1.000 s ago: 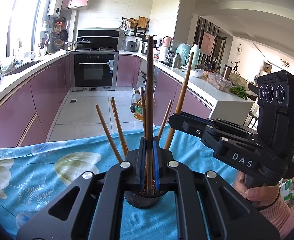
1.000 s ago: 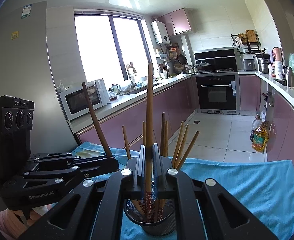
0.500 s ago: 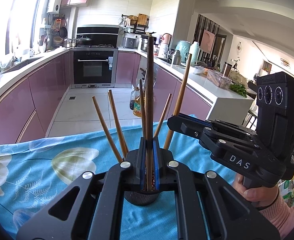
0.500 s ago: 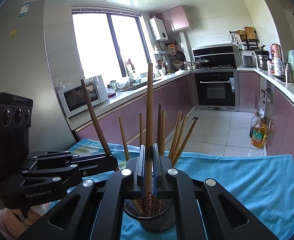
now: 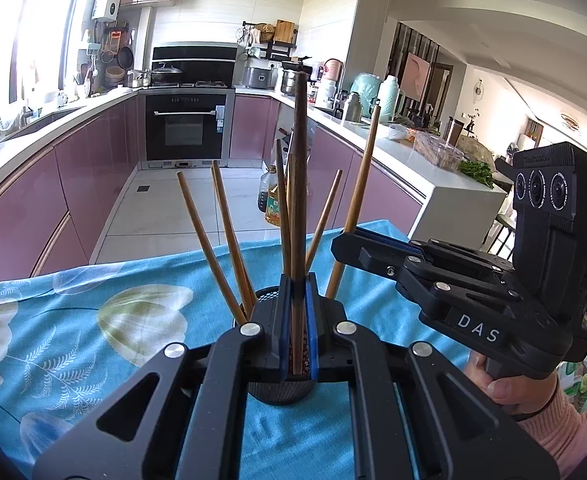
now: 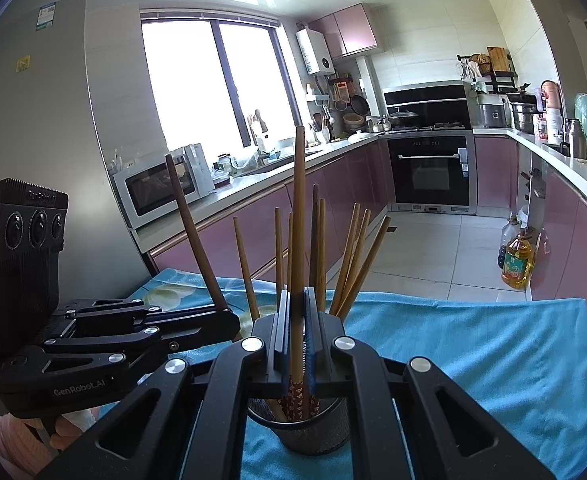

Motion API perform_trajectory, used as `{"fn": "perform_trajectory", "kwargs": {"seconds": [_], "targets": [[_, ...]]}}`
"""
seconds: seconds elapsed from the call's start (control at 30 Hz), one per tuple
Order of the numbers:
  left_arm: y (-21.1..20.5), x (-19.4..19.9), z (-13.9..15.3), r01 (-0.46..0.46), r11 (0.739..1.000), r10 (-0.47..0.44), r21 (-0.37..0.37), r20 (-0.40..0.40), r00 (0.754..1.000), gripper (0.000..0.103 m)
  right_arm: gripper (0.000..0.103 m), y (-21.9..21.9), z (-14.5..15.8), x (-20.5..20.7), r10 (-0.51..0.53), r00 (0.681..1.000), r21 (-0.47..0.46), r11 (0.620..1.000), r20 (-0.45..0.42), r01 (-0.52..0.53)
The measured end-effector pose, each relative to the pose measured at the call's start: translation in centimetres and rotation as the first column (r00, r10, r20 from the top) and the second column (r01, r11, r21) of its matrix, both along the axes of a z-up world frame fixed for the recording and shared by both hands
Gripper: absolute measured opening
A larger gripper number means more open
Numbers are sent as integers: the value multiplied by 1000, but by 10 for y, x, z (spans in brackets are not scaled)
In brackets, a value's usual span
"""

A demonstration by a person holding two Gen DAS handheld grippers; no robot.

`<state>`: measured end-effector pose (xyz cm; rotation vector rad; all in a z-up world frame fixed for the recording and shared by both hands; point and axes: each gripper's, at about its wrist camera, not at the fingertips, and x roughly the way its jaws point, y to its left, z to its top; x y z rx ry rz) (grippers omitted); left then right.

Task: Organize utensils
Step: 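Push both held chopsticks down into the mesh cup among the others, then open both grippers to release the chopsticks and withdraw from the cup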

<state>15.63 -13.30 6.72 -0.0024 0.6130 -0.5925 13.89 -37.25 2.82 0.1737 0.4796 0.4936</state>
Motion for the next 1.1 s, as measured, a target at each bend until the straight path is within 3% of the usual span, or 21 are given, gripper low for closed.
{"fn": "perform_trajectory", "kwargs": {"seconds": [1.1], "targets": [[-9, 18, -29, -10, 999, 12, 37, -39, 999, 8, 6, 8, -15, 12, 16, 999, -40, 999, -46, -17]]}}
